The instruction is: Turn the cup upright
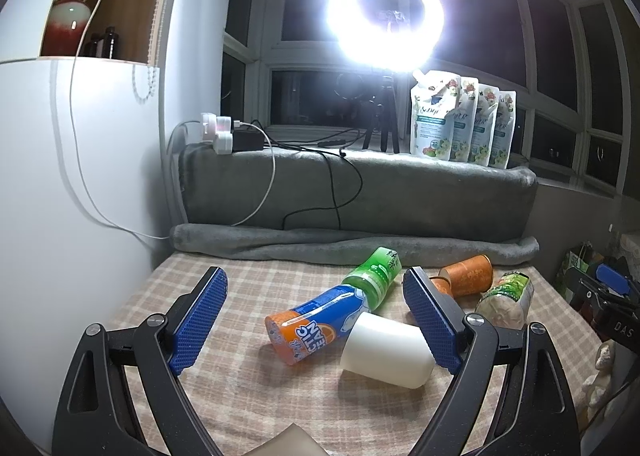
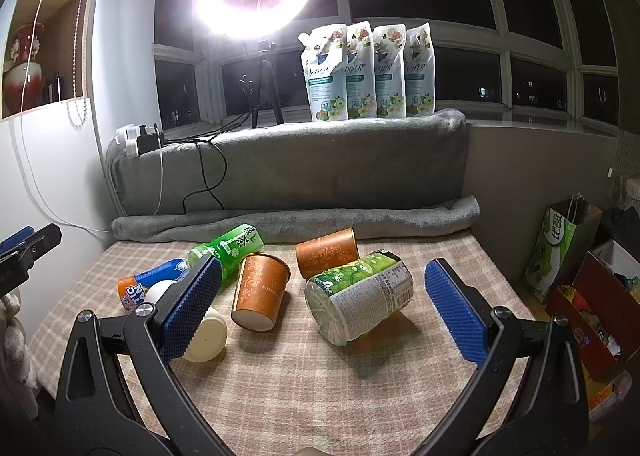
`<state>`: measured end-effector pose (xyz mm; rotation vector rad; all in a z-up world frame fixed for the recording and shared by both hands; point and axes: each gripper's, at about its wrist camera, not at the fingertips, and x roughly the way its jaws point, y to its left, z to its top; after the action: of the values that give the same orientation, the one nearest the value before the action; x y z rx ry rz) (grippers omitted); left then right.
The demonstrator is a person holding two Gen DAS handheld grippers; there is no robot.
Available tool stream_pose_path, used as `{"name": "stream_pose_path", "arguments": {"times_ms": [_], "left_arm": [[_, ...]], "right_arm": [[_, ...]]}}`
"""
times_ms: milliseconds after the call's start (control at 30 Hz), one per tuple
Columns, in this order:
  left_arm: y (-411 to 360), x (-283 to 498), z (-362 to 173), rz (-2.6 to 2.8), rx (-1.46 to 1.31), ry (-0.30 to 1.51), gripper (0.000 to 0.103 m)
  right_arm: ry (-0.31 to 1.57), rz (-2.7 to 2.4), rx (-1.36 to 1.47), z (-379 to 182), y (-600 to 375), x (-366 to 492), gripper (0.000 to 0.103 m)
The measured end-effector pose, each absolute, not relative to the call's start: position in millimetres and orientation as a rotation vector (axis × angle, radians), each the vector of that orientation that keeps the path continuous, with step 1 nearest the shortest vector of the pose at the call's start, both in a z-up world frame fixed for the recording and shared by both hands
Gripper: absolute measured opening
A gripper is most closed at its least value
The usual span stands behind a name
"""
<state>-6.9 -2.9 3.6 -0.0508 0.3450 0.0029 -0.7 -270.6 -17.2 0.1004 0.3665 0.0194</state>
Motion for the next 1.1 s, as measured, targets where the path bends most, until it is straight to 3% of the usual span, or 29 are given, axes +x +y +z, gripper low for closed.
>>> {"name": "stream_pose_path", "arguments": {"times_ms": [1100], "left_arm": [[-8.9,-4.5,-3.4,-0.010,-0.045,0.357,0.090]], "right_arm": [[0.372,0.014,0.108,-20.6,-272.5,1.9,0.103]]}}
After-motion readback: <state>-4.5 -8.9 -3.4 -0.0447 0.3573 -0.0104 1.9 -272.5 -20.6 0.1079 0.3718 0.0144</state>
